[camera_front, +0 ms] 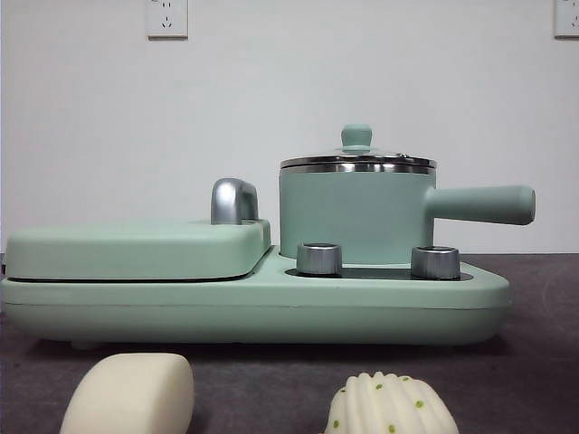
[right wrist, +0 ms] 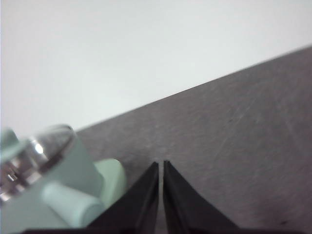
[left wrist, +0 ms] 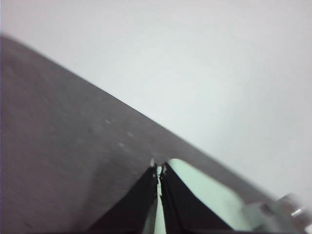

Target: Put the buns in a small steamer

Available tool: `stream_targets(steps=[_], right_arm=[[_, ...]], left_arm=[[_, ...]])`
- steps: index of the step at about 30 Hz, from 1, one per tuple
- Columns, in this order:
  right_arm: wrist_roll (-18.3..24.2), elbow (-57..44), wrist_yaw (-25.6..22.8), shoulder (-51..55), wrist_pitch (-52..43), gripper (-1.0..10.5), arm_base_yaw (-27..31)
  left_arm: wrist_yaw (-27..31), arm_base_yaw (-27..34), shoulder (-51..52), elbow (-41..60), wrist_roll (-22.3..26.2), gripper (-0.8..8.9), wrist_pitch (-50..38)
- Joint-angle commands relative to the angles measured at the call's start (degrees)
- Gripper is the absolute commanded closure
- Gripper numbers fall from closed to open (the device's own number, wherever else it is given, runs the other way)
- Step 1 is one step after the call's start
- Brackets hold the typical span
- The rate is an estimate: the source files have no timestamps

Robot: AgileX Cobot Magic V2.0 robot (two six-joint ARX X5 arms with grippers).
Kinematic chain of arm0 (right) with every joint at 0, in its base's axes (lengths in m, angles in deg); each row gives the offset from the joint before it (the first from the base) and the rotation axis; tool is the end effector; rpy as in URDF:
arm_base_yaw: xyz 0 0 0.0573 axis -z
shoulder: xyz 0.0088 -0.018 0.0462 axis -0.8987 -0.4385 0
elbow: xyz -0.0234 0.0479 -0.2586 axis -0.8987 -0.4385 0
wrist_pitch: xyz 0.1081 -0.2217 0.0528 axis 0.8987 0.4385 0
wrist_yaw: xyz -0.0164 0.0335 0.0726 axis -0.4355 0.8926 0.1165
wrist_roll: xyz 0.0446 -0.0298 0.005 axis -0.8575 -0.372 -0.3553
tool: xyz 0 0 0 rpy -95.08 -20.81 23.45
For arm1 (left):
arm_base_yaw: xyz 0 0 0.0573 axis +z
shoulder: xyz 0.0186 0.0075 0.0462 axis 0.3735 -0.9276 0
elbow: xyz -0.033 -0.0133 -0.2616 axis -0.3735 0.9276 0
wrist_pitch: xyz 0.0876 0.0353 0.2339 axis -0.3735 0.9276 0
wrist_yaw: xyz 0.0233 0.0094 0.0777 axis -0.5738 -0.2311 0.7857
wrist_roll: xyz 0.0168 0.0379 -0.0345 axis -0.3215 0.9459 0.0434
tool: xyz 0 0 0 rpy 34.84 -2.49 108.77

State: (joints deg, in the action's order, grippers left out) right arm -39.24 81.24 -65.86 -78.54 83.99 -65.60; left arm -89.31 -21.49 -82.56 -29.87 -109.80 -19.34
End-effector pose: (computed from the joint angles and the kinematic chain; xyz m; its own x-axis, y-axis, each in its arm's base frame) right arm 0.0964 0.0042 0.1722 0.9959 0.0835 0.0352 -0.0904 0.8875 0.4519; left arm 0.0957 -0.0009 0.1798 0.9951 -0.0504 0.0847 0.0910 0.8000 -0.5931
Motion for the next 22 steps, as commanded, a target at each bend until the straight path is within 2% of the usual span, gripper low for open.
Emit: stream_targets(steps=[1,5,9,15,22], right_arm=[[-8.5,2.4,1.5,0.0,-0.6,9.3,-0.2],[-8.7,6.2,4.6,-0.1,-0.5,9.3,-0.2],[-7.0,11.9,6.1,-1.2,2.2,9.3,-0.2],[-1.7,21.2,8.0,-5.9,5.9,9.3,-0.2],[6.2,31.1,13.7,-15.8,9.0,9.3,-0.2]], left_arm=[[-0.3,-0.2,0.1,0.9,-10.4,8.01,-2.8],[-0.5,-0.2,0.1,-1.4,-10.3,8.01,-4.9],[-0.6,-0.2,0.0,-5.5,-9.7,8.01,-5.3],[-1.7,-0.2,-1.7,-13.9,-3.8,8.01,-1.4],[-6.0,-0.2,-9.1,-26.8,7.3,8.01,9.3]])
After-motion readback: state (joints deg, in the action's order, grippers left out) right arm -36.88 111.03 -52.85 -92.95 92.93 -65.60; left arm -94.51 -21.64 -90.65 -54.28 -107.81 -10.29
